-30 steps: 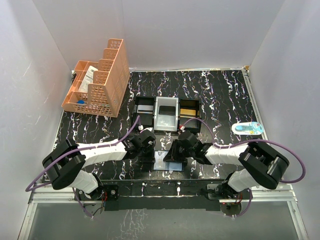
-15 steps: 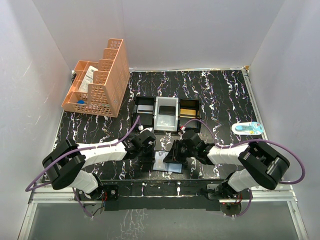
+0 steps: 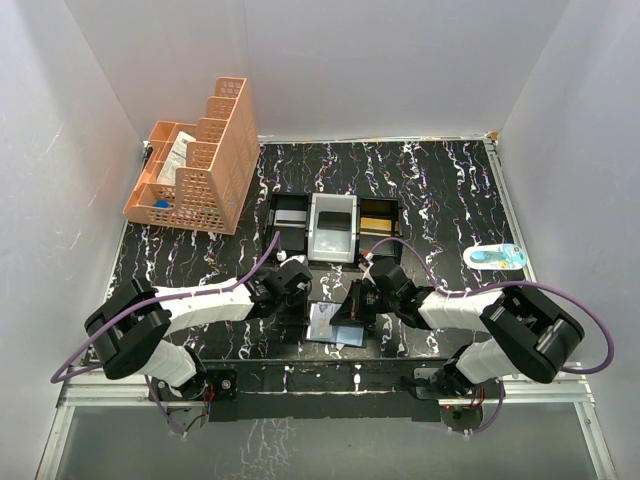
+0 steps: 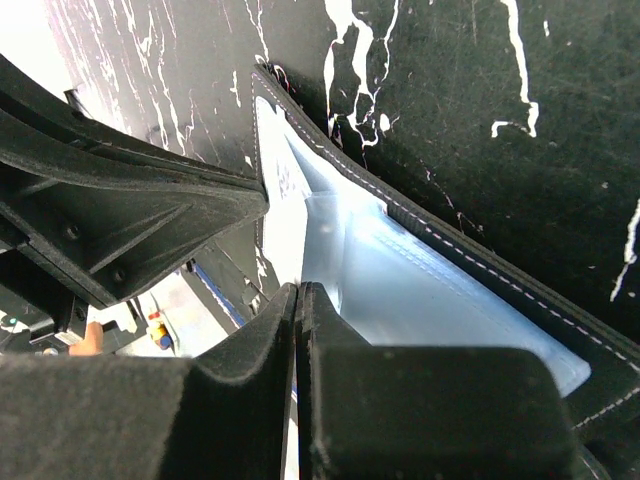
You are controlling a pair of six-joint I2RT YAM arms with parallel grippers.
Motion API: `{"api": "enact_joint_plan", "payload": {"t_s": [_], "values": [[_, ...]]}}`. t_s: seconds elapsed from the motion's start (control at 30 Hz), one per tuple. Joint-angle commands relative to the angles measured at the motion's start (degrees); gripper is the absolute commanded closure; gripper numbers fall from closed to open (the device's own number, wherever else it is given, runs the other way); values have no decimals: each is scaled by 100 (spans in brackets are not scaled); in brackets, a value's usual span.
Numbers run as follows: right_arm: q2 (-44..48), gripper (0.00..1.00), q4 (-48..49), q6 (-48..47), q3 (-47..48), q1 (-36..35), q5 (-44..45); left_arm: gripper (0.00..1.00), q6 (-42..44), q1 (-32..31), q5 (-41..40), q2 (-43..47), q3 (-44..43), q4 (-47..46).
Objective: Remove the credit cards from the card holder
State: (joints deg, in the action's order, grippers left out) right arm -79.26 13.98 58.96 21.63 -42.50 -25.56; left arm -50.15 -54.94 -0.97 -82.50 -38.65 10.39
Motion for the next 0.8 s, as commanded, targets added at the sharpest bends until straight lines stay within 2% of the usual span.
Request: {"api": "enact_joint_plan", "payload": {"t_s": [0.0, 0.37, 0.63, 0.77], "values": [[147, 100, 282, -161, -39, 77, -290, 100, 67, -31, -210, -162, 23, 481], [18, 95, 270, -167, -60, 182, -295, 100, 98, -37, -148, -77, -56, 447], [-412, 95, 658, 63, -113, 185, -278, 75, 262, -110, 61, 309, -282, 102], [-476, 95, 686, 85, -115, 181, -251, 73, 400, -172, 76, 95, -465, 206]]}}
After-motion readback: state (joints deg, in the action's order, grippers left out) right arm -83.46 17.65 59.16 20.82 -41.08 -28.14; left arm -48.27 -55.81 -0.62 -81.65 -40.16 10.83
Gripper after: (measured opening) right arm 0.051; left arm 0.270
